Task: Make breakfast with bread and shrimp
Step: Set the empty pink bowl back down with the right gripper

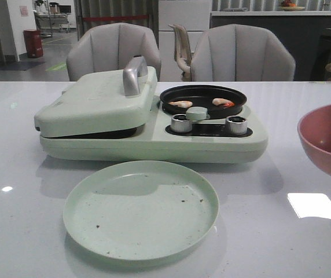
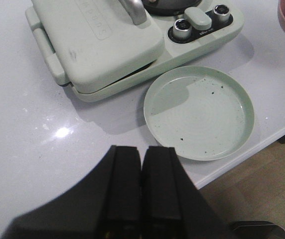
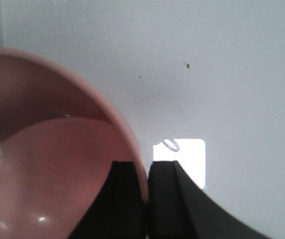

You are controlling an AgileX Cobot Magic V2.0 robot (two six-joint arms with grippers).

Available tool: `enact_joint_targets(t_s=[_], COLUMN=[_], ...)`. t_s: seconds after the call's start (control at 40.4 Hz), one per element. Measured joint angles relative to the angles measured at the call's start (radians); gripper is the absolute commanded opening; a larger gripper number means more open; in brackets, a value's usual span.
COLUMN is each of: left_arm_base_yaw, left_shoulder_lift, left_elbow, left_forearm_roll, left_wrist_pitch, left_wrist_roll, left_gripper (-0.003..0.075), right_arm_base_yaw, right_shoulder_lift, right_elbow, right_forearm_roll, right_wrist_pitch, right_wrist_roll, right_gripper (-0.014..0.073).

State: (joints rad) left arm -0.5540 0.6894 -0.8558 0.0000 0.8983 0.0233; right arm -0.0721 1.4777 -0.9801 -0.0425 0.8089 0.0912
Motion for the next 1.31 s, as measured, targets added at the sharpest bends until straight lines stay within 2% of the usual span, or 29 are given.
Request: enact_joint_targets(t_s=[0.099,0.321,0.42,0.544,0.643,0.964,1.311], left_arm_base_yaw=[0.000,0.000,0.000,0.000,0.000,0.000,0.000], left_shoulder_lift=[0.000,0.000,0.000,0.000,0.000,0.000,0.000], left_elbow=[0.000,0.000,0.000,0.000,0.000,0.000,0.000], left_forearm_roll=[0.000,0.000,0.000,0.000,0.000,0.000,0.000], left_wrist_pitch=[0.000,0.000,0.000,0.000,0.000,0.000,0.000], left_wrist_roll=[0.000,0.000,0.000,0.000,0.000,0.000,0.000], left_gripper=[0.0101,0.0101,0.0101,0.0101,0.0101,0.0101,0.0101], right_arm_base_yaw=[-0.050,-0.071,-0.071,-0.071,-0.071,-0.051,0.179], right_shoulder_lift=[0.021,0.083,0.106,0.116,0.116,0.051,-0.332], right_elbow=[0.031,0.043,0.043,0.043,0.043,0.001,0.030], right_forearm_roll=[0.073,0.096,0.098,0.098,0.098,0.079,0.079], right_wrist_pitch=[-0.064,-0.151,-0.165,-0.165,-0.169,-0.111,-0.080], right_wrist_roll=[-0.056,-0.077,-0.078,-0.078,-0.078,-0.080,-0.080], right_gripper=[0.0044,0.0063,0.0158,0.0343,0.0405,0.0401,0.0401])
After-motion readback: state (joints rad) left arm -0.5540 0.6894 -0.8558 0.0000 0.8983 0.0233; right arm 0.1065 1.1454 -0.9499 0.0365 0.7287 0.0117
